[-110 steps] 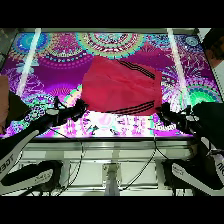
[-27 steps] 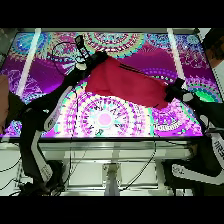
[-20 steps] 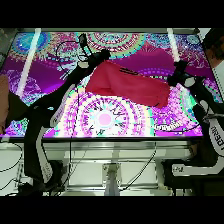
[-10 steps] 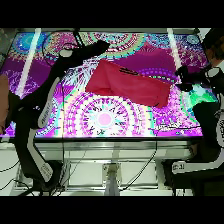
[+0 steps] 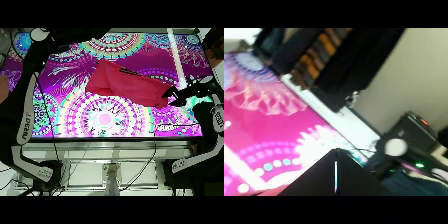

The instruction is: Fold the clothes and pants, and hang the long-sleeved shirts on hangers.

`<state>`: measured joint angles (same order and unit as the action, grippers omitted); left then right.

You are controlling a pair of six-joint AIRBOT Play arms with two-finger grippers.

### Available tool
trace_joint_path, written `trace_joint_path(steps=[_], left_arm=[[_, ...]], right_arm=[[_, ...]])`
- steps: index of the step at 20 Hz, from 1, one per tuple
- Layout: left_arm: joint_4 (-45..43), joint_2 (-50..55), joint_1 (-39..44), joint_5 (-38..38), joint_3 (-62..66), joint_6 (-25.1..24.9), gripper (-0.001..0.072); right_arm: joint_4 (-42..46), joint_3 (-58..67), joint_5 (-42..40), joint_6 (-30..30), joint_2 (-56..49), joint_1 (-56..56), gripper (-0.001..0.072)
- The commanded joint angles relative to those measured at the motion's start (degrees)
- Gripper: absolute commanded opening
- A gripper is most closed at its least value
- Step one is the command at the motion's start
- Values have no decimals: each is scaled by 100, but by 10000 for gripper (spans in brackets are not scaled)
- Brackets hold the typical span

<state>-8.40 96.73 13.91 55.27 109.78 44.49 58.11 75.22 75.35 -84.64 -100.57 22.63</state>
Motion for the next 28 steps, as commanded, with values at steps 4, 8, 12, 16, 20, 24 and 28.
trace_joint_path(steps=[4,8,12,16,20,24,28], left_arm=[[-13,-278,81,446,2,-37,6],[-13,-275,133,439,2,-37,6],[-11,-278,133,442,2,13,6],[-11,-278,133,439,2,46,6],[-11,-275,133,435,2,48,6],[-9,-275,133,428,2,48,6],[-9,-275,133,376,2,48,6]], right_arm=[[-828,7,-313,533,-531,-122,671],[-979,7,-616,634,-660,-372,380],[-1078,9,-531,566,-562,-369,17],[-625,7,-579,271,-61,-315,13],[214,7,-208,-232,581,262,13],[514,103,-83,-511,1285,1268,11],[520,1119,658,-570,1519,2465,11]])
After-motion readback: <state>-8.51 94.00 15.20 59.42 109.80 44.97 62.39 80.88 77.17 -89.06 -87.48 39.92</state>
